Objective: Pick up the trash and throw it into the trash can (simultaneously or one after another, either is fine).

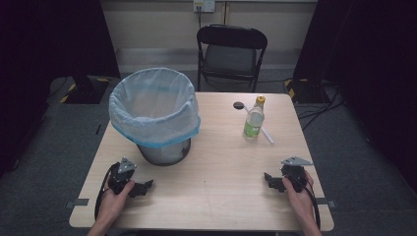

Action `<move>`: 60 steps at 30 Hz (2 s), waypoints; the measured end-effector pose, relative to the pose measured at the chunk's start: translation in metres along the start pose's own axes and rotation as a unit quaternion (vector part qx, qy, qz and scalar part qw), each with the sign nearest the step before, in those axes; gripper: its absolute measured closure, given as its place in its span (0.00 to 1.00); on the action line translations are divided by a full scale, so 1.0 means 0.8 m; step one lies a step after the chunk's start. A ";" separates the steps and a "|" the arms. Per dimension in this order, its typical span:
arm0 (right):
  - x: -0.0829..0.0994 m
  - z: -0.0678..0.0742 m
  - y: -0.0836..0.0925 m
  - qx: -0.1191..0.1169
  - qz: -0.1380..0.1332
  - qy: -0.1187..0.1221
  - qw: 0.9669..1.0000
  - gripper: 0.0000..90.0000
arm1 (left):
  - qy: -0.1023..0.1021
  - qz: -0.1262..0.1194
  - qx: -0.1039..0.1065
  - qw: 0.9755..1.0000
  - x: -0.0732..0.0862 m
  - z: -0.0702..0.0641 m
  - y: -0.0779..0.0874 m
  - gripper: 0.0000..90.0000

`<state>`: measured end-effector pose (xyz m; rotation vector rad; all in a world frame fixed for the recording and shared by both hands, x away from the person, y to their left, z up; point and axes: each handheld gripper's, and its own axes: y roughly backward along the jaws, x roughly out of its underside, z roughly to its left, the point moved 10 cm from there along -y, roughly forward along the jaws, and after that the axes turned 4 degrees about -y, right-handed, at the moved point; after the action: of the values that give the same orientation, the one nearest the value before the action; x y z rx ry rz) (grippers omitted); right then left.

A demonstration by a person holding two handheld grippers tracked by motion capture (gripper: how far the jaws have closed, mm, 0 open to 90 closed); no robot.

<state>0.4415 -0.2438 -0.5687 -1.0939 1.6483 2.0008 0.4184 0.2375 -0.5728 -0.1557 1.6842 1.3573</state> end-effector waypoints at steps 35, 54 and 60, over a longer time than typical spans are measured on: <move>-0.042 0.022 0.008 -0.037 -0.019 0.002 0.999 0.19 | 0.000 0.000 0.000 1.000 0.000 0.000 0.000 0.00; -0.100 0.028 -0.026 -0.069 -0.016 0.002 0.997 0.20 | -0.002 0.002 0.001 1.000 0.000 0.001 0.000 0.00; -0.128 0.021 -0.029 -0.070 -0.027 0.005 0.997 0.20 | -0.002 0.002 0.001 1.000 0.000 0.001 0.000 0.00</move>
<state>0.5183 -0.1995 -0.5096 -1.1850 1.4864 2.1052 0.4187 0.2380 -0.5729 -0.1479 1.6827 1.3576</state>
